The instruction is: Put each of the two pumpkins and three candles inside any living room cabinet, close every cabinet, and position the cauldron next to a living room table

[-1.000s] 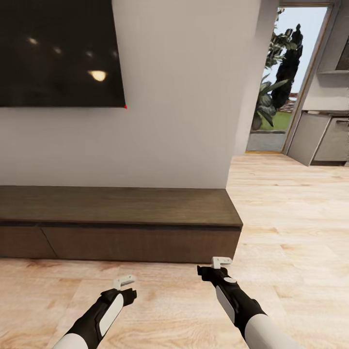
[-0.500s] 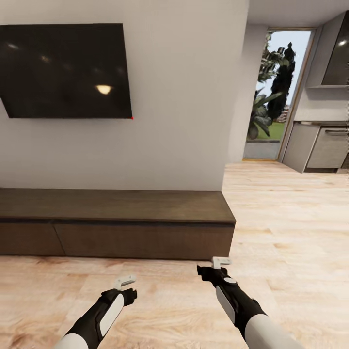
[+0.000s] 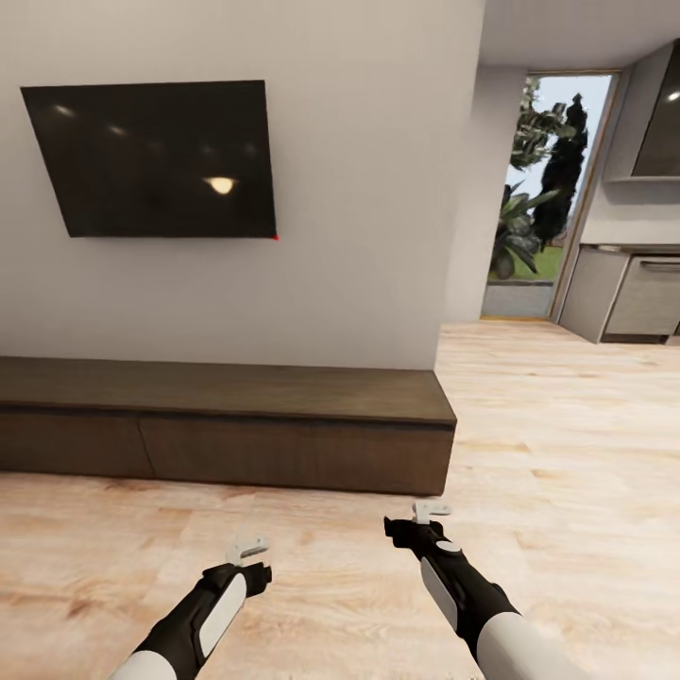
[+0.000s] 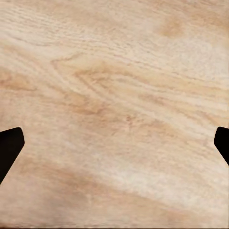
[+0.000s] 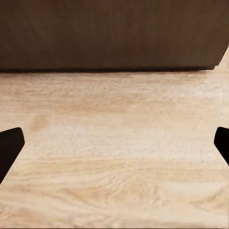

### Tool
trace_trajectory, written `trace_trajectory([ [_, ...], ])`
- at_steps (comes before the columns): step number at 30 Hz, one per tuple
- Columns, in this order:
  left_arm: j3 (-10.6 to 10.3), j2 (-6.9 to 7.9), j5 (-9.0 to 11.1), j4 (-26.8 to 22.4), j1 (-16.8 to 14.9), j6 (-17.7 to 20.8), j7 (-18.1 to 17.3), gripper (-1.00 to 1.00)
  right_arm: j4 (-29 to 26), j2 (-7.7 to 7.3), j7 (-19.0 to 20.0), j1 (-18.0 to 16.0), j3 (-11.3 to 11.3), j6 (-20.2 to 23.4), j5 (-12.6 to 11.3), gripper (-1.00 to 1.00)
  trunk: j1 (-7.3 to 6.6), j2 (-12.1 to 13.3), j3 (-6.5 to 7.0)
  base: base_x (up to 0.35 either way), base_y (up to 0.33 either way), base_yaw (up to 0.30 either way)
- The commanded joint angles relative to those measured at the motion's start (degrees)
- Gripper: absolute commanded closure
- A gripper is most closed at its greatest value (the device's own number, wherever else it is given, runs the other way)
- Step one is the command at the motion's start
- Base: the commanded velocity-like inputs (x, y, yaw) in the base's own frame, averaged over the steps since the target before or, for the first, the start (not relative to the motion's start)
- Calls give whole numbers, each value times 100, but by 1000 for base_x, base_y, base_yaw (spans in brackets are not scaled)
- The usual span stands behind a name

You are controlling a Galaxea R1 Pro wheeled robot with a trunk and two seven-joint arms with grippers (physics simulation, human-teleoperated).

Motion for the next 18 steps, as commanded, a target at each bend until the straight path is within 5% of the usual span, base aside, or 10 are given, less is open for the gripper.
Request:
trace_trajectory([
  [1, -34, -5, 59, -8, -4, 13, 55, -100, -12, -6, -36, 0, 42, 28, -59, -100, -4, -3, -6, -267, -101, 223],
  [11, -48, -80, 41, -17, -4, 12, 109, -100, -5, -6, -34, 0, 41, 27, -59, -100, -4, -3, -6, -274, -102, 263],
  [18, -50, -86, 40, -17, 4, -20, 125, -100, 42, -6, -28, 0, 48, 25, -59, -100, -4, -3, -6, -80, -34, 274],
])
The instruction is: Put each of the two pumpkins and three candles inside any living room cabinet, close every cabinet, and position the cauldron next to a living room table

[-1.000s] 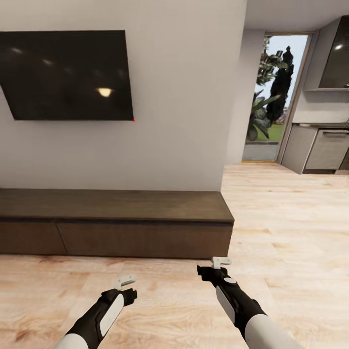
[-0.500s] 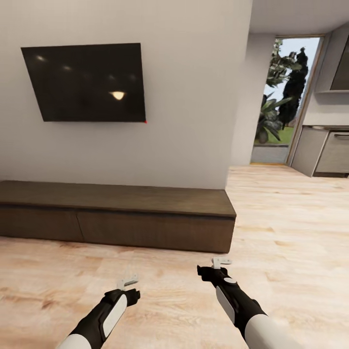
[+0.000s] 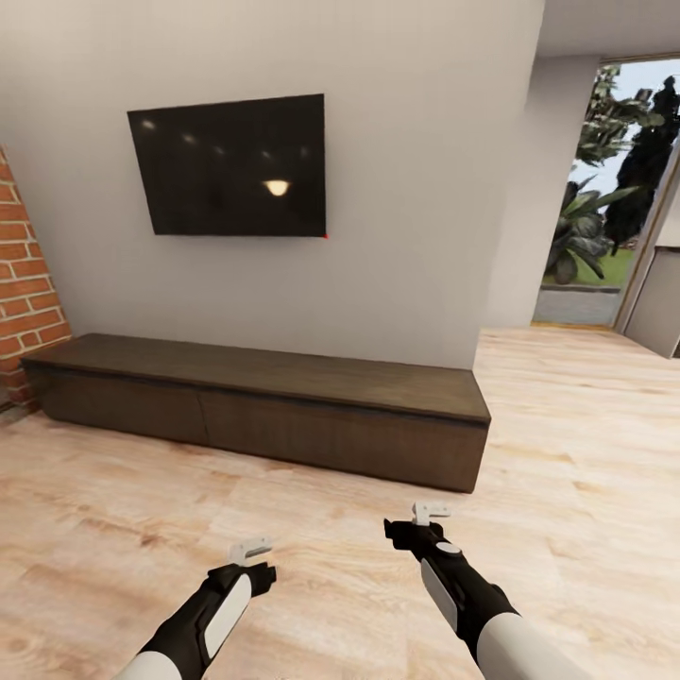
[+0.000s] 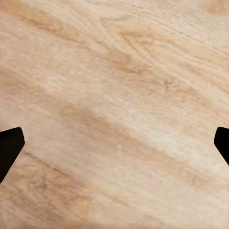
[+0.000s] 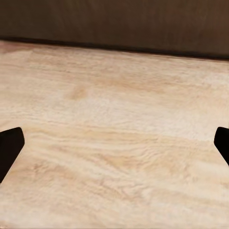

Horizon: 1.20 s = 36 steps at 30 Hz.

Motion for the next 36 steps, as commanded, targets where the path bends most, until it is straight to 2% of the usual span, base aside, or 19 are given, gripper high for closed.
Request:
trace_trajectory([
  [1, -38, 1, 60, -6, -1, -38, 54, -100, -5, -6, -35, 0, 42, 27, -59, -100, -2, -3, -6, -11, -4, 274],
  [5, -205, -26, 60, 0, 5, -321, 62, -100, 7, -6, -34, 0, 43, 25, -59, -100, -7, 0, 38, -4, -2, 274],
  [8, -373, -35, 60, 1, 6, -389, 64, -100, 9, -6, -34, 0, 43, 23, -59, -100, -14, 4, 105, -1, 0, 274],
  [11, -437, -38, 63, 1, 8, -407, 64, -100, 10, -6, -34, 0, 43, 23, -59, -100, -22, 8, 171, -145, 0, 274],
  [25, -467, -46, 77, 1, 11, -413, 64, -100, 10, -6, -34, -2, 43, 31, -59, -100, -58, 27, 481, -322, 0, 274],
  [36, -469, -48, 72, 1, 14, -413, 64, -100, 10, -6, -29, 0, 43, 46, -59, -100, -289, 447, 672, -70, 0, 274],
])
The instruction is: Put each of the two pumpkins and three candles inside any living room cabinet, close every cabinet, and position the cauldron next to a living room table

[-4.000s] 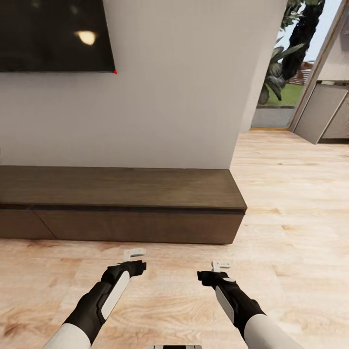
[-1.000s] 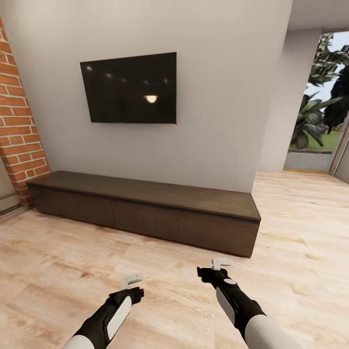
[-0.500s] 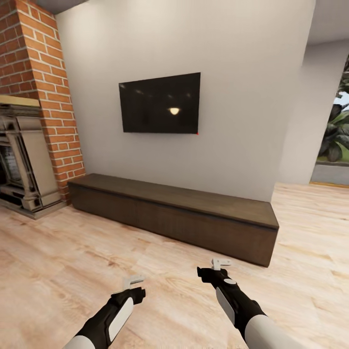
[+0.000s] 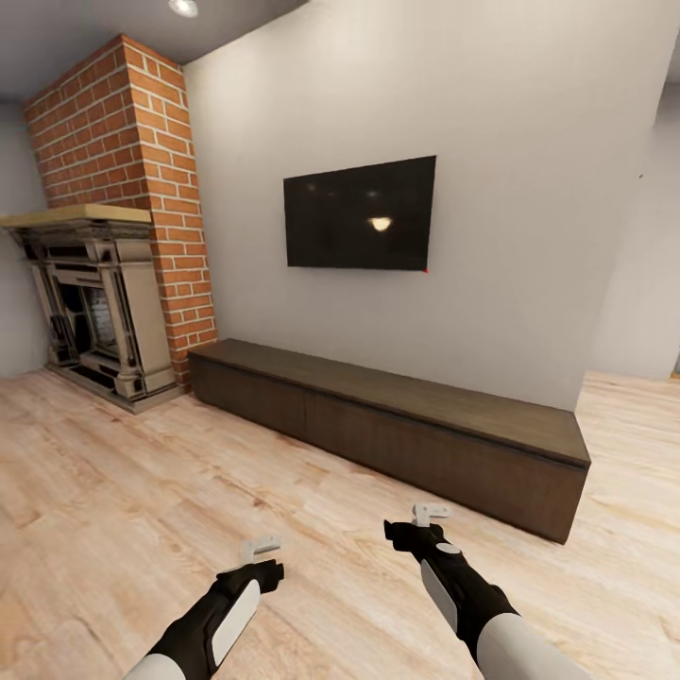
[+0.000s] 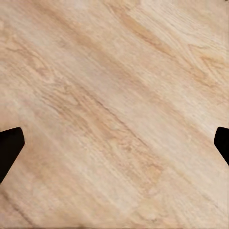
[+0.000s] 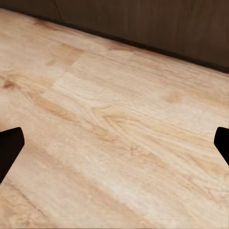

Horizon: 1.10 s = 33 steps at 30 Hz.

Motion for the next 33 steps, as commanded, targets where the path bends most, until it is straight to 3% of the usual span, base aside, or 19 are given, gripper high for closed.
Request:
trace_trajectory([
  [1, -33, 4, 57, -7, -4, 12, 52, -100, -14, -3, -33, 0, 41, 34, -59, -100, -24, 39, 10, -1, 0, 274],
  [14, -33, 4, 46, -8, -3, 12, 52, -100, -14, 27, -31, 0, 41, 94, -59, -100, -309, 560, 178, -202, 0, 228],
  [33, -33, 13, 63, -8, -3, 12, 43, -100, -5, 33, -31, 0, 50, 95, -51, -100, -727, 1322, 380, -52, 34, 175],
])
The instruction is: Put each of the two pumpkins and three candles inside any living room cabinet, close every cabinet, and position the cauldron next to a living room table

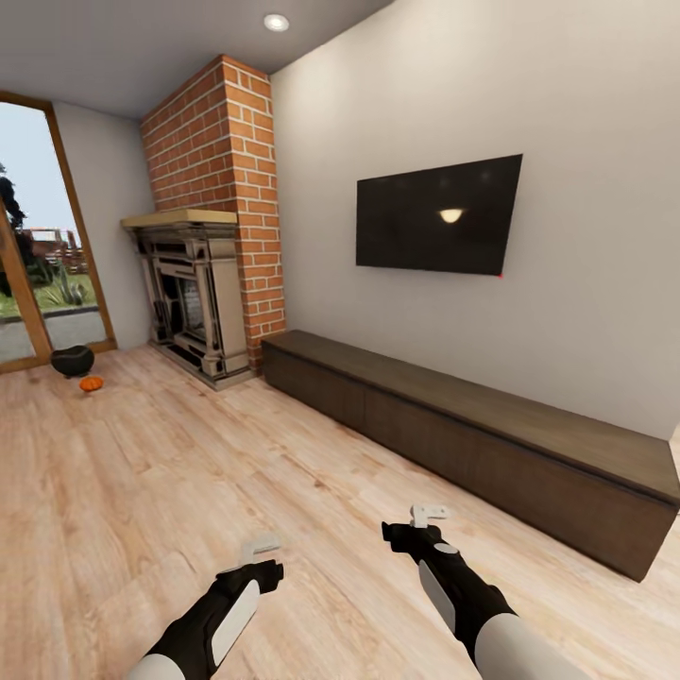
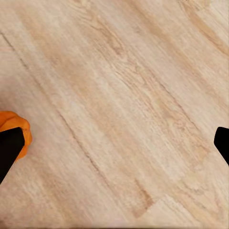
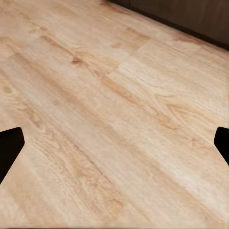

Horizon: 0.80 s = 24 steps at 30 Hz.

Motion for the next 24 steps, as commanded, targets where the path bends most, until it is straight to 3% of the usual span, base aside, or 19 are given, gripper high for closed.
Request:
trace_trajectory([
  [1, -32, 3, 60, -8, -4, 12, 50, -100, -13, -4, -34, -1, 41, 30, -59, -100, -24, 38, 4, -24, 23, 175],
  [19, 10, 64, 119, -18, -4, 21, -18, -100, -12, -1, -34, -1, 50, 30, -50, -100, -419, 760, 195, -2, 2, 175],
  [24, 11, 61, 120, -17, -4, 29, -19, -100, -12, -1, -34, -1, 51, 30, -49, -100, -419, 760, 158, 0, 0, 175],
])
